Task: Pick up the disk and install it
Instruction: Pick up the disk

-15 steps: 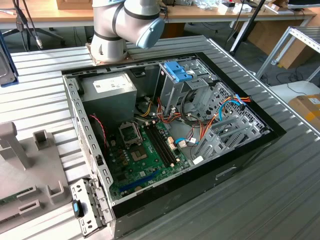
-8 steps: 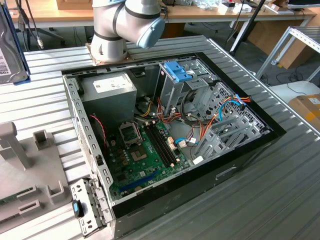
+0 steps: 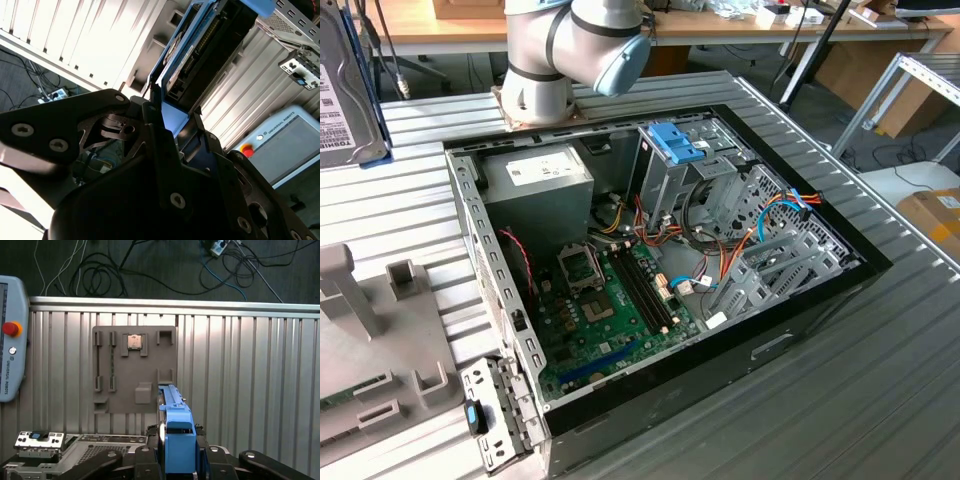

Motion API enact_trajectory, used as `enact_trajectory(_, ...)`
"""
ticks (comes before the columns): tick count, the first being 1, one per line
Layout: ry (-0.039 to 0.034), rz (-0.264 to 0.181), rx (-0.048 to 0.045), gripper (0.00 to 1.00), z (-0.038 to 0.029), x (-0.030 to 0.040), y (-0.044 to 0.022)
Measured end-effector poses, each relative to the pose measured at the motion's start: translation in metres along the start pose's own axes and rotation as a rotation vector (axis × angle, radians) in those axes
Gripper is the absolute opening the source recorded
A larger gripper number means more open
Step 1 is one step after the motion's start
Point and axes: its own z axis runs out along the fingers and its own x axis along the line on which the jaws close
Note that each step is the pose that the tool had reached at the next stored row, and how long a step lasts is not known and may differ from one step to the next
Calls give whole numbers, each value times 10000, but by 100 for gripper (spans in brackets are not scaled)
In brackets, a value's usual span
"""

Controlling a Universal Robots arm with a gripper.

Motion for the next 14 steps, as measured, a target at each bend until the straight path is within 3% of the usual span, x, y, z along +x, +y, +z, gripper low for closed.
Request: enact_trajectory(14, 0, 0, 0, 37, 2, 4, -202)
